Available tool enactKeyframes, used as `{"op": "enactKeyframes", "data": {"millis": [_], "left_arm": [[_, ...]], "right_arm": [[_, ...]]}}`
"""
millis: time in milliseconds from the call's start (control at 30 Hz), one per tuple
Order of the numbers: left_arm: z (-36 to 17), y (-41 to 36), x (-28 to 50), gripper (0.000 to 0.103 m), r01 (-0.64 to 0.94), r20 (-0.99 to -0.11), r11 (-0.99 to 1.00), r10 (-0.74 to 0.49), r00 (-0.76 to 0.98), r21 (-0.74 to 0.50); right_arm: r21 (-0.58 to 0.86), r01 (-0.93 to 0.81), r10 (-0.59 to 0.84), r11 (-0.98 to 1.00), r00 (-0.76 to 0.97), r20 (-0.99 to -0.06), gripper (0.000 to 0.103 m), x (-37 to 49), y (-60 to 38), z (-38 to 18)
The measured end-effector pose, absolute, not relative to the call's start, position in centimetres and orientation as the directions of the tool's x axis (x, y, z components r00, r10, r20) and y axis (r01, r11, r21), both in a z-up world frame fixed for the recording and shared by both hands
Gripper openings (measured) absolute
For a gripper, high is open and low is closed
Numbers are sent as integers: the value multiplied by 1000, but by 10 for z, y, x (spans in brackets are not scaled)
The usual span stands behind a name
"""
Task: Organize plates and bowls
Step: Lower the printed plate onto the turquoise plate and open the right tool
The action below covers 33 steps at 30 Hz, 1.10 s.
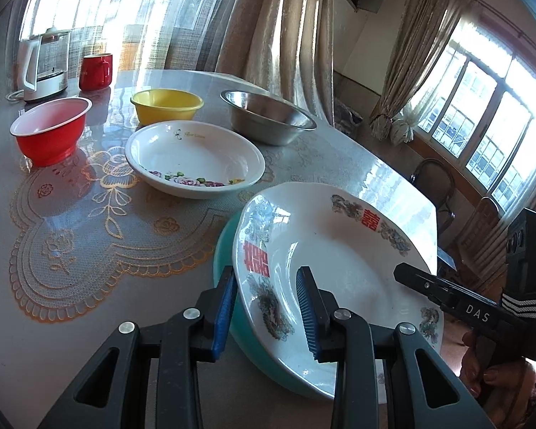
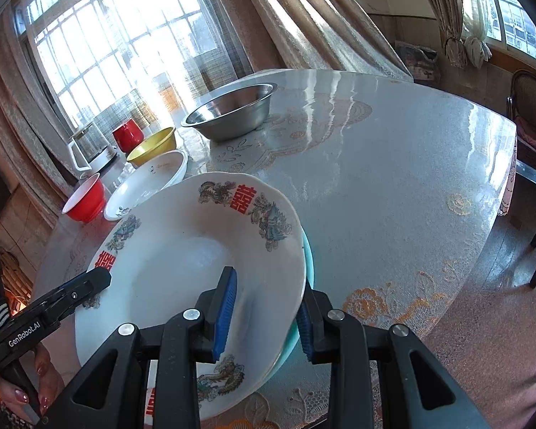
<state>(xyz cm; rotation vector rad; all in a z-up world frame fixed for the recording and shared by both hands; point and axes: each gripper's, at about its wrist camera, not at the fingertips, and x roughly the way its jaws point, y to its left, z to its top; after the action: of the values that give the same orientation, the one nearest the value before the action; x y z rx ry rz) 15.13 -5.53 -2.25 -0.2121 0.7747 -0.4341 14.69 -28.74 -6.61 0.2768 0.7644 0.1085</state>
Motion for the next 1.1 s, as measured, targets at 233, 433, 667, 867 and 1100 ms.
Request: {"op": "enactKeyframes", "data": {"millis": [233,433,667,867,1100], "left_arm": [[-23,-59,156,34,307,-637,890,-455,622,-337],[-24,-61,154,33,309,-637,891,-453,623,-332],[-23,-60,153,37,307,-634,893,-449,629,-329],[-12,-44,147,63,247,-571,917,-391,722,-314],[-5,-22,150,87,113,-528,945,-267,806,-307]], "right_arm": [[224,19,134,974,751,-646,32,131,-292,-52],[188,12,118,982,738,-665,21,133,-287,-54],[208,22,122,978,748,-653,23,131,-289,-56],[237,22,128,971,790,-600,32,120,-294,-43],[221,27,110,975,803,-586,39,124,-291,-34]]}}
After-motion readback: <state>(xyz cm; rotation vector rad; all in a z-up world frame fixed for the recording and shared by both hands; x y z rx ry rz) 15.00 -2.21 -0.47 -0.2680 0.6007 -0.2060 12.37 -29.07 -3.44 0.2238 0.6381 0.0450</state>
